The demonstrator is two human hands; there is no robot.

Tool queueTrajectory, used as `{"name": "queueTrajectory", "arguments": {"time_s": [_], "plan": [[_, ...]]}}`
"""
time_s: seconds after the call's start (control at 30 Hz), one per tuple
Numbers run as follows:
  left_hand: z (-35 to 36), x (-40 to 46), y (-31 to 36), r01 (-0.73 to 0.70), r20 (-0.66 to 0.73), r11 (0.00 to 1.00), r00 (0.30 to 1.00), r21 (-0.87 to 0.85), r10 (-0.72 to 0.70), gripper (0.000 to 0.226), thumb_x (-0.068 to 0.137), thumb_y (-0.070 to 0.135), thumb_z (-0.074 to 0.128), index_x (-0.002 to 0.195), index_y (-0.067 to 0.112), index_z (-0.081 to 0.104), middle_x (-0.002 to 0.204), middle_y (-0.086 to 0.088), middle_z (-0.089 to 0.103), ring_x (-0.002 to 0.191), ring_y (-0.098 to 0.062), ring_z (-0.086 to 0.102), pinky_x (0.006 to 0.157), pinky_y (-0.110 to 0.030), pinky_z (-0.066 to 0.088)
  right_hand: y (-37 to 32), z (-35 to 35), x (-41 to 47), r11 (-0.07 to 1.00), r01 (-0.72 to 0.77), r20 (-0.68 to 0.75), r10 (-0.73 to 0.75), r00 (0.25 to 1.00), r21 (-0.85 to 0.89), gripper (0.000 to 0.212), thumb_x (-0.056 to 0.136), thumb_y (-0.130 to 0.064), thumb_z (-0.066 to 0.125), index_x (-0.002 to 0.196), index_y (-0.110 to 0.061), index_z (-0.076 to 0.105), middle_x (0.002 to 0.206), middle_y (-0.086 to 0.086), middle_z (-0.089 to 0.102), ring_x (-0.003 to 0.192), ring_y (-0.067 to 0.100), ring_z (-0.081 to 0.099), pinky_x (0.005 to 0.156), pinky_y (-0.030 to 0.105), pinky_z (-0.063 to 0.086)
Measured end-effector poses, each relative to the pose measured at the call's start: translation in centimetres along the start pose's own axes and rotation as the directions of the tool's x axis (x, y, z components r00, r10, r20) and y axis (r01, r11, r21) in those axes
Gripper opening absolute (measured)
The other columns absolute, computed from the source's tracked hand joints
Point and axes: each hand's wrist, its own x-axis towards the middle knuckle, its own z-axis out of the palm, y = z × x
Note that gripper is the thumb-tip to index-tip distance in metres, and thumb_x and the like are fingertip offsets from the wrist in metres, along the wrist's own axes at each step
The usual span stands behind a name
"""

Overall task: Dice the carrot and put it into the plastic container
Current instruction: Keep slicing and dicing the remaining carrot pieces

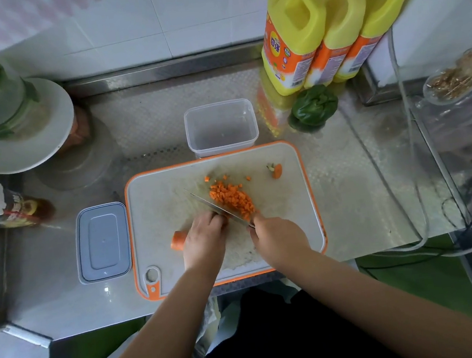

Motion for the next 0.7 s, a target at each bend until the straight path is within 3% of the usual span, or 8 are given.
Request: {"name": "queueTrajectory", "arguments": {"time_s": [0.13,0.3,0.4,0.5,0.6,0.7], "plan": [[0.1,0.4,-0.2,0.012,0.043,1.000,0.999,0.003,-0.012,0.005,0.085,0.011,0.068,0.089,0.010,0.071,0.090,-0.002,0.064,0.089,-0.025,0.059,0.065,-0.029,0.047,-0.1,0.3,0.0,0.997,-0.034,0.044,0.037,0.998,-0.068,0.021,0.100,-0.018,0.041,0.116,-0.010,0.052,0.088,0.008,0.064,0.080,0.031,0.063,0.057,0.033,0.037],[0.2,0.5,-0.5,-0.002,0.022,1.000,1.000,0.031,0.001,0.013,0.081,0.005,0.070,0.091,0.012,0.073,0.089,0.000,0.066,0.085,-0.025,0.060,0.062,-0.026,0.046,-0.2,0.7,0.6,0.989,-0.123,0.140,0.133,0.981,-0.081,0.015,0.095,-0.007,0.048,0.105,-0.009,0.059,0.096,0.009,0.066,0.089,0.029,0.064,0.062,0.032,0.040],[0.3,0.5,-0.6,-0.017,0.013,0.999,1.000,0.044,0.017,0.013,0.077,0.004,0.073,0.086,0.012,0.073,0.086,0.001,0.065,0.080,-0.024,0.061,0.057,-0.026,0.045,-0.1,1.2,1.0,0.990,-0.143,0.141,0.144,0.980,-0.013,0.015,0.098,-0.013,0.046,0.106,-0.010,0.059,0.097,0.009,0.067,0.091,0.029,0.064,0.065,0.032,0.041],[0.2,0.3,-0.8,-0.086,-0.013,0.995,0.996,0.056,0.087,0.026,0.065,-0.005,0.079,0.084,0.011,0.074,0.085,0.001,0.068,0.076,-0.022,0.063,0.057,-0.020,0.042,-0.1,0.9,1.4,0.988,-0.142,0.127,0.133,0.983,0.065,0.022,0.100,-0.026,0.043,0.104,-0.011,0.059,0.094,0.008,0.066,0.090,0.028,0.064,0.068,0.033,0.045],[-0.1,0.1,-1.0,-0.144,-0.036,0.988,0.989,0.049,0.146,0.033,0.059,-0.009,0.081,0.086,0.010,0.075,0.087,-0.001,0.070,0.075,-0.022,0.065,0.058,-0.022,0.048,0.2,0.3,1.8,0.976,-0.149,0.134,0.129,0.983,0.159,0.031,0.100,-0.035,0.040,0.107,-0.010,0.057,0.099,0.010,0.064,0.094,0.030,0.061,0.077,0.037,0.049],[-0.1,0.0,-1.3,-0.153,-0.034,0.987,0.987,0.048,0.155,0.036,0.058,-0.010,0.082,0.088,0.010,0.075,0.087,-0.001,0.070,0.075,-0.023,0.065,0.055,-0.024,0.051,0.6,0.0,1.2,0.981,-0.117,0.098,0.102,0.990,0.153,0.030,0.101,-0.036,0.039,0.108,-0.012,0.055,0.096,0.008,0.064,0.091,0.027,0.062,0.073,0.034,0.048]]}}
